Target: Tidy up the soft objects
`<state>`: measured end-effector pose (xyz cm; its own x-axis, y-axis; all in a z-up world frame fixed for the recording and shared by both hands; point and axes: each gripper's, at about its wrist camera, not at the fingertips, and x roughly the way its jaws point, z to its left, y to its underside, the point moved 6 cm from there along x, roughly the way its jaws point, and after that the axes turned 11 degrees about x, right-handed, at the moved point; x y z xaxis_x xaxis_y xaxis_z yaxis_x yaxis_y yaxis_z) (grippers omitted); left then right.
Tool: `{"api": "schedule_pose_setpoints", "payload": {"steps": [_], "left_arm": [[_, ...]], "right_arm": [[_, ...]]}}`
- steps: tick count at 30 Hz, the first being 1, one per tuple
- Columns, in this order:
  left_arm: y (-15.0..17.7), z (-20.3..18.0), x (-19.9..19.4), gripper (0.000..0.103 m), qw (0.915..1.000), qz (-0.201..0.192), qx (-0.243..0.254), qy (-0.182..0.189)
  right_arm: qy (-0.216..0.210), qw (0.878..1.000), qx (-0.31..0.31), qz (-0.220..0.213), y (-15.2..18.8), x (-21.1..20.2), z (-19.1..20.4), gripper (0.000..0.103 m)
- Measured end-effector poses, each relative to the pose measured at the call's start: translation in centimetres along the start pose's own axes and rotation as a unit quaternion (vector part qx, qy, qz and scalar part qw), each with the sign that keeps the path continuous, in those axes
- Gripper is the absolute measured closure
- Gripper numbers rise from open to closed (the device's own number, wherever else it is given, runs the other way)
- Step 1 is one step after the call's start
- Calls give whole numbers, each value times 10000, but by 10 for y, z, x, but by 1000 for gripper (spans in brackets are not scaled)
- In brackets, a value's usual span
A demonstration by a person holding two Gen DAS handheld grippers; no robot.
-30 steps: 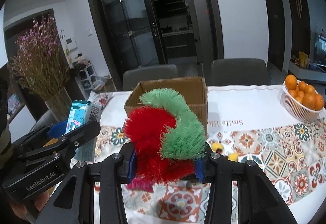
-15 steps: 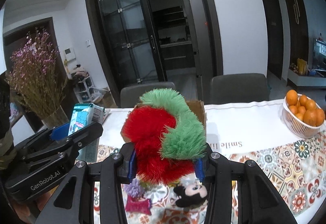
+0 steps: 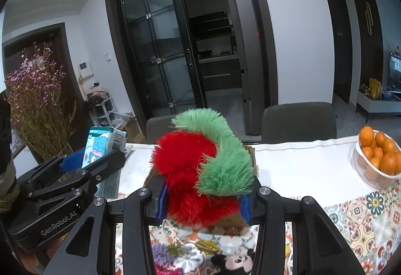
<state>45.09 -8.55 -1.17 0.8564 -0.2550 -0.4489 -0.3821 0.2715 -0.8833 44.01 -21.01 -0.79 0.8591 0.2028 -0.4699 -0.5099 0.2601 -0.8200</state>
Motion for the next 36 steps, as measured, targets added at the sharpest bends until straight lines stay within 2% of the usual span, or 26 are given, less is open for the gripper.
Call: {"api": "schedule_pose_setpoints", "payload": {"steps": [14, 21, 29, 36], "left_arm": [[-9, 16, 49, 51, 9997, 230, -18, -9], [-7, 20, 79, 51, 9987, 499, 60, 36], [-3, 18, 113, 51, 9957, 900, 198, 130], [4, 15, 148, 51, 9889, 1442, 213, 293]], "right_arm": [[-13, 9996, 42, 291, -11, 51, -11, 58], [97, 9986, 151, 503, -16, 78, -21, 58], [303, 9944, 258, 982, -13, 118, -33, 58], [428, 9857, 406, 1580, -6, 153, -44, 58]]}}
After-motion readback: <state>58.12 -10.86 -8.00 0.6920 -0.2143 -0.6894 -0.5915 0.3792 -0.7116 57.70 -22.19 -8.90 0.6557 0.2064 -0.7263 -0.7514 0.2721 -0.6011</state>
